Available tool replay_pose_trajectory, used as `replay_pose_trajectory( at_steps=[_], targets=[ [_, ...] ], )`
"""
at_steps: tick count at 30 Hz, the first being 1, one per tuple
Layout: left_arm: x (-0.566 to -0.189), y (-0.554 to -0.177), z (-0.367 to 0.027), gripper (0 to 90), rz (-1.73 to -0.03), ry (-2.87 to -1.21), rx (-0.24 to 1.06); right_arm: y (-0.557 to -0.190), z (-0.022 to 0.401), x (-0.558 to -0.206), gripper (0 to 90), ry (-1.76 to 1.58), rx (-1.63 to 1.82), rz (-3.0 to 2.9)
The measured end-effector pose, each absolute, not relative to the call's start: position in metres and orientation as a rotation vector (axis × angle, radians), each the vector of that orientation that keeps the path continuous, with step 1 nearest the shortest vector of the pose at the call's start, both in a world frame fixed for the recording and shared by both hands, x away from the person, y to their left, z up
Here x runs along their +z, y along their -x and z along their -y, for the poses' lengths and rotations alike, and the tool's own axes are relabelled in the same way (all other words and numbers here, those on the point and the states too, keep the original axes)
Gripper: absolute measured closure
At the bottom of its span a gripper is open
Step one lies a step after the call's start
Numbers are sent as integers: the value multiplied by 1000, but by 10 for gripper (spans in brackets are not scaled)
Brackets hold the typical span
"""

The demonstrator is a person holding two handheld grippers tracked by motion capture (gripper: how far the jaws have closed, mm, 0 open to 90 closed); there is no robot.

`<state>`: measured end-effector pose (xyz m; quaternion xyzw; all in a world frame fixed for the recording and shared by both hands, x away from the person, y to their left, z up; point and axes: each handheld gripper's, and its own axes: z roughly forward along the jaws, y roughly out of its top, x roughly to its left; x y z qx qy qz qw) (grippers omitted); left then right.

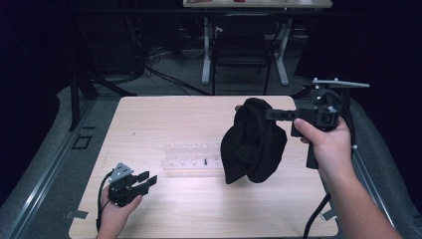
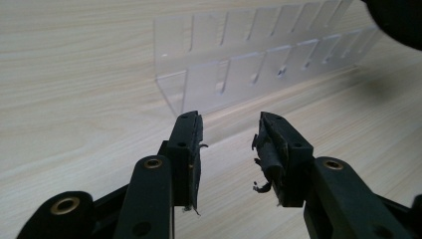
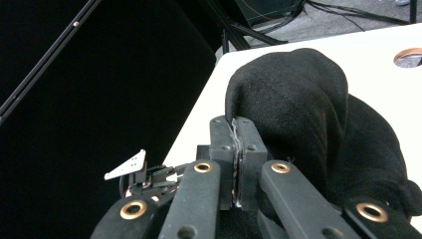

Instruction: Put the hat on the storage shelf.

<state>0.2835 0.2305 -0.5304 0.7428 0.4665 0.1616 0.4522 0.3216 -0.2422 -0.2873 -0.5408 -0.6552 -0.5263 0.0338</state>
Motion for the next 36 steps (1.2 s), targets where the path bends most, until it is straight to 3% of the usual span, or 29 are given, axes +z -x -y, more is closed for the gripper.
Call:
replay_pose_trajectory(
  at_steps=[13,36],
  targets=[
    [-507,-290,-201,518,-1044,-1815,403,-343,231,-287,887,1675,-1654,1983],
    [-494,-298,-162,494,-953,-1834,402,-368,214,-299,887,1727,-1670,1953]
  ],
)
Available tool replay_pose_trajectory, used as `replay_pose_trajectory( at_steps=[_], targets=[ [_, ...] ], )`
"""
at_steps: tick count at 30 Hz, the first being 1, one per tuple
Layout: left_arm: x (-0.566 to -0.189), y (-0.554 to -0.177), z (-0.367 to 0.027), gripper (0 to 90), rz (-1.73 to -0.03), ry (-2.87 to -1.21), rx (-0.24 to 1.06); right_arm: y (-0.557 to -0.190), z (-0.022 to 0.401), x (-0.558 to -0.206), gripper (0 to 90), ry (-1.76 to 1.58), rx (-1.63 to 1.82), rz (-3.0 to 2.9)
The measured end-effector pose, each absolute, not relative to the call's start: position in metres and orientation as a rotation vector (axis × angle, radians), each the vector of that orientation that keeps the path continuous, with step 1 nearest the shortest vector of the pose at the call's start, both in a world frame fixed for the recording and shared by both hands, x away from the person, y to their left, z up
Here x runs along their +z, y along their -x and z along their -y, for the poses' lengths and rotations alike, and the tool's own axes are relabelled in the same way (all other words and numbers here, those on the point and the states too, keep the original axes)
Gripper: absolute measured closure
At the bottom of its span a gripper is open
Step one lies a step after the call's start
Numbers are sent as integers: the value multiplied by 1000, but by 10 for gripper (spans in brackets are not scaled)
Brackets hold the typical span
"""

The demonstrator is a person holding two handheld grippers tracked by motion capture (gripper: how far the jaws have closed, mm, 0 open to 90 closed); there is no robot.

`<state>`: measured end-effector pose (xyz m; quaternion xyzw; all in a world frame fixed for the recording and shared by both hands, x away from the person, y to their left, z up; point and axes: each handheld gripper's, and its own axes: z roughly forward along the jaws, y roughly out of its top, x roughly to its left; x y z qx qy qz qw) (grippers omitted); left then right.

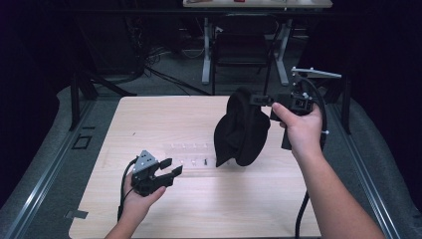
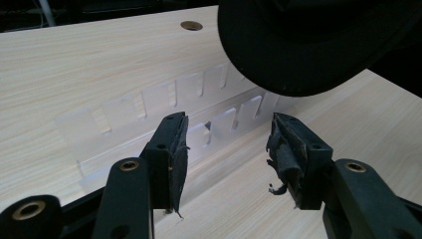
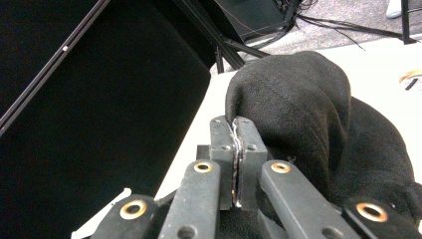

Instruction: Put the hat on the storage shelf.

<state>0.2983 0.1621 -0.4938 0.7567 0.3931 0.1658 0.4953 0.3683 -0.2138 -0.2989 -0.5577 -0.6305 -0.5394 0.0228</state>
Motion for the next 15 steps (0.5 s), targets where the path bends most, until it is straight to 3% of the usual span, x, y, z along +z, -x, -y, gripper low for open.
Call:
replay_pose_trajectory(
  at_steps=[15],
  targets=[
    [-492,-302,-121,513,-853,-1888,382,-374,207,-310,887,1748,-1670,1943]
  ],
)
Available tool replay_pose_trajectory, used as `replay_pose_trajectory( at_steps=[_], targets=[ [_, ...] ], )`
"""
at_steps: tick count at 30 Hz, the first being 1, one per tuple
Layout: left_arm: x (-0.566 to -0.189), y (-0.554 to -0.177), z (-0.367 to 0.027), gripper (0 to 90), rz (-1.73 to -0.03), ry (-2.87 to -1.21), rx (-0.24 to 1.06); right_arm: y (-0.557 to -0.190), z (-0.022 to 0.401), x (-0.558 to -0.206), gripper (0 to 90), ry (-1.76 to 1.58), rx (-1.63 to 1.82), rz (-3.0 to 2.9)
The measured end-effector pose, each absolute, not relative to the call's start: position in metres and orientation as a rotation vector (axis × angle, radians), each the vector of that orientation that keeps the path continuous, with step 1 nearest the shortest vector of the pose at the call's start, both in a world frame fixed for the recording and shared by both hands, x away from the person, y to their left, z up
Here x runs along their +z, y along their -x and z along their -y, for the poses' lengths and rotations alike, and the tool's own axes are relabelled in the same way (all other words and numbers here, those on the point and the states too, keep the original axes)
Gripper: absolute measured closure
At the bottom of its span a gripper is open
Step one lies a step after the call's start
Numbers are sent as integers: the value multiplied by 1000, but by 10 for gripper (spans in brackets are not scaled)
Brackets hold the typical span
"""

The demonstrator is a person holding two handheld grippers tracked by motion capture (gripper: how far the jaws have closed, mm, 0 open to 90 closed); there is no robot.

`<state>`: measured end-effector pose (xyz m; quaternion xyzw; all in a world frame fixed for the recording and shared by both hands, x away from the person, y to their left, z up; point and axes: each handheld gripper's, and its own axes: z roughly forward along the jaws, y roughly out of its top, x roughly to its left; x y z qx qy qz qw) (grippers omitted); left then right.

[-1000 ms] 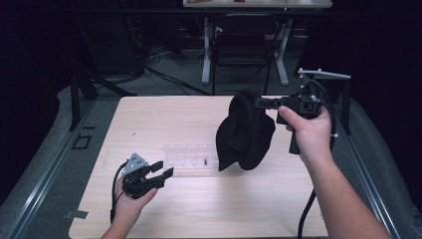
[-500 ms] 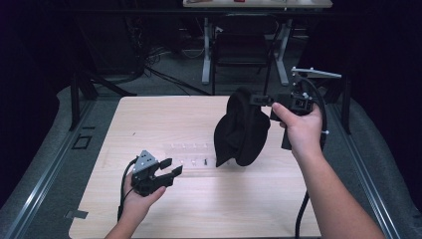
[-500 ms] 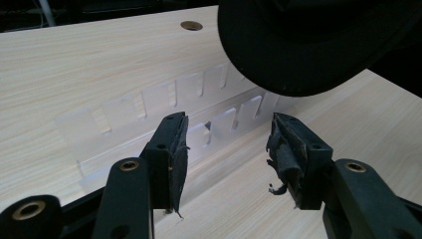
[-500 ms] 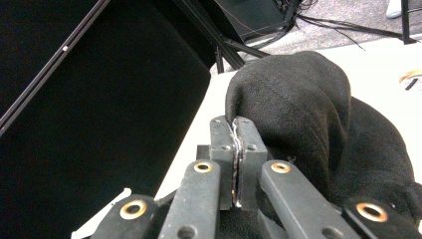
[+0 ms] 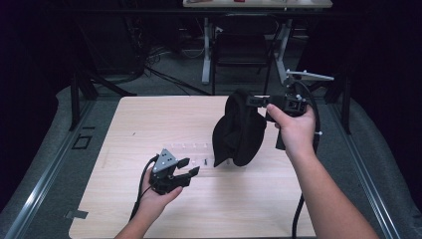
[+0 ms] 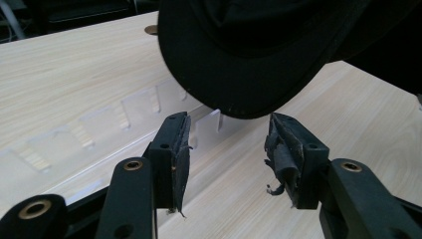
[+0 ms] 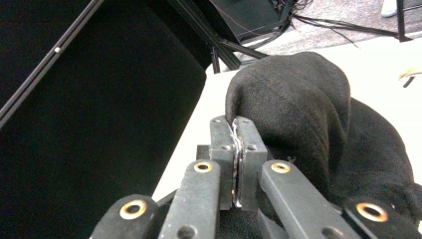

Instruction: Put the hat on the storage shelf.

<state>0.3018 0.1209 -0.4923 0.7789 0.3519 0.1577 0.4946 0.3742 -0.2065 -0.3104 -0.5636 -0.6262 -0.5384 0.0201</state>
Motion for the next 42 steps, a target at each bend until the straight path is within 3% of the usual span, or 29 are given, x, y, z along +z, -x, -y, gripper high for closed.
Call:
replay_pose_trajectory(
  at_steps=[9,24,34,42],
  targets=[
    [-495,-305,-86,519,-788,-1929,379,-372,207,-313,887,1742,-1683,1925],
    [-497,-312,-60,558,-787,-1956,383,-369,201,-312,886,1725,-1687,1932],
    [-504,-315,-51,707,-808,-1983,383,-368,200,-312,886,1721,-1684,1936],
    [-503,-313,-54,764,-773,-1998,432,-367,196,-311,886,1699,-1690,1938]
  ],
)
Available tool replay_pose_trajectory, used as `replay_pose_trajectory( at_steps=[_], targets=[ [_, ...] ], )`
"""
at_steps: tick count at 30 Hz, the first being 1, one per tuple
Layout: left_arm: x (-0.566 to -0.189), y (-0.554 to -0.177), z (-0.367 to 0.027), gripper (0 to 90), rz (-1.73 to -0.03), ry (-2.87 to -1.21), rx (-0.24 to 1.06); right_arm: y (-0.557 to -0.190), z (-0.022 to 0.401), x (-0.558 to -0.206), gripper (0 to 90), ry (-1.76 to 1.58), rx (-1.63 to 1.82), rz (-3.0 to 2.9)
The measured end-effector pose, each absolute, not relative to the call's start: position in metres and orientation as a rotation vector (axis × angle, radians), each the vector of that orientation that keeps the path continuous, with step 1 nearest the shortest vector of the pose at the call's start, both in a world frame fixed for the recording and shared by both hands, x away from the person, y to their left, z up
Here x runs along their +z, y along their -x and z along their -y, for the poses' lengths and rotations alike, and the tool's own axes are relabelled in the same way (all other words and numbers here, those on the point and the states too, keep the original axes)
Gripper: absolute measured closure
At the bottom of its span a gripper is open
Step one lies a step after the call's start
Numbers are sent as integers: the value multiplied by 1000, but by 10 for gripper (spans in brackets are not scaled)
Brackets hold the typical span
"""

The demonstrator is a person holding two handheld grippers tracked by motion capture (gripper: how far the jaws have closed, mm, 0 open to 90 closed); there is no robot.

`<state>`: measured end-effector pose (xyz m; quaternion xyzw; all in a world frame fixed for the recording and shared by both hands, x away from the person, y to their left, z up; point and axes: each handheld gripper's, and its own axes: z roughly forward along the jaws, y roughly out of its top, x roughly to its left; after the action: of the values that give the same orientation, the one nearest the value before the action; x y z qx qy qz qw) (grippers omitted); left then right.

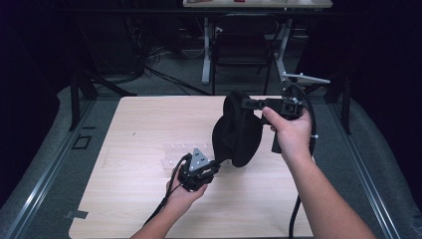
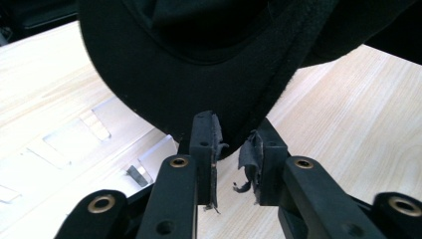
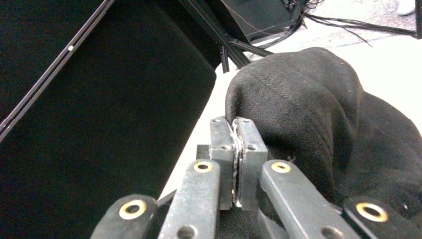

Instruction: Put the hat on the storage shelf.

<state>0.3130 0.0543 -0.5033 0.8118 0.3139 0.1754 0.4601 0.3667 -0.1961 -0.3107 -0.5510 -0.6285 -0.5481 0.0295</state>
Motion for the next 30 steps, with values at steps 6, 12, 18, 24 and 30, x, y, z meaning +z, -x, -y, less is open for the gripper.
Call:
replay_pose_trajectory(
  at_steps=[6,12,18,24,30],
  targets=[
    [-502,-314,-59,792,-764,-1990,445,-367,191,-307,886,1686,-1691,1950],
    [-504,-314,-59,804,-764,-1977,442,-371,181,-304,886,1669,-1684,1963],
    [-505,-319,-64,808,-774,-1963,396,-375,175,-305,886,1663,-1680,1962],
    [-509,-321,-69,809,-783,-1957,378,-379,172,-308,886,1667,-1667,1953],
    [-512,-319,-69,814,-773,-1951,399,-381,168,-310,884,1654,-1662,1952]
  ],
)
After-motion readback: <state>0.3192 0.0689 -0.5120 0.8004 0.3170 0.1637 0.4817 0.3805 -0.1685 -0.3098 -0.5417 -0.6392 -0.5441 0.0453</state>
